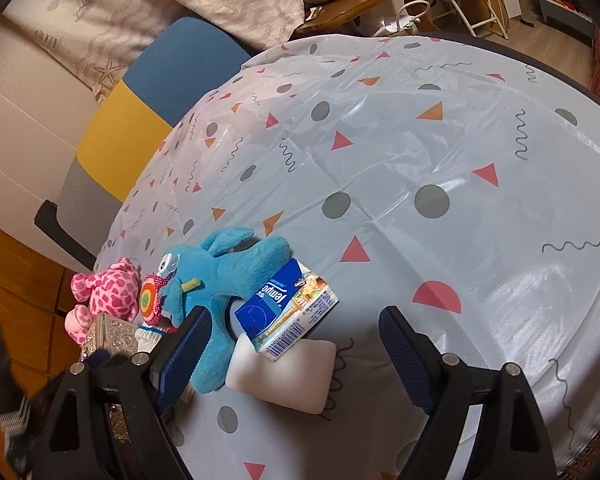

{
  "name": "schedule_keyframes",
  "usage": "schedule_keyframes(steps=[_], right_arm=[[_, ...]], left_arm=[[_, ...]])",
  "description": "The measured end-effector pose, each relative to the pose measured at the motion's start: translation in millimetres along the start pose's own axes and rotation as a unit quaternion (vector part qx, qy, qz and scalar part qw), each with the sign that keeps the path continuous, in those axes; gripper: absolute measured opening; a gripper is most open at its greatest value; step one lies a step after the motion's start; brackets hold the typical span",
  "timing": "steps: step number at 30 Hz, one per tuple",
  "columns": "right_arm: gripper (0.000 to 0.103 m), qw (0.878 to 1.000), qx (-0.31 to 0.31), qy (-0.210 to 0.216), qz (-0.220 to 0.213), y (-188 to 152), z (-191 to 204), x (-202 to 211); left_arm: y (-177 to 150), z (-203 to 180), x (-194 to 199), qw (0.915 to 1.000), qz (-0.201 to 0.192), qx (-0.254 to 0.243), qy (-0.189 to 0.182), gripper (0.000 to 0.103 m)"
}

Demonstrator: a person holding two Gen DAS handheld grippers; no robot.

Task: Organize soft objects
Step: 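Grasp the white knit glove with the left tool and lift it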

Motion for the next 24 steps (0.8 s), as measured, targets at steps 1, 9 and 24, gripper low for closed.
schedule_keyframes(steps=[1, 9, 24], right_arm=[[0.087, 1.0, -0.001, 0.002, 0.0, 0, 0, 0], [0.087, 1.0, -0.003, 0.014, 0.004, -1, 2, -1], [0.087, 1.0, 0.001, 0.008, 0.0, -2, 2, 0]], left_arm=[[3, 1, -11, 0.9998, 0.017, 0.001, 0.006, 0.055], [3, -3, -59, 0.996, 0.076, -0.009, 0.047, 0.055], [-36, -12, -25, 0.9961, 0.013, -0.013, -0.086, 0.005]])
Point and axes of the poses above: each gripper's, at about its wrist camera, not at the fingertips, and x roughly against the way its jaws point, z to its left, y to its top, the point moved 4 cm from there along -x, roughly the way its jaws point, and after that the axes turned 11 degrees about y, right-handed, at the moved point
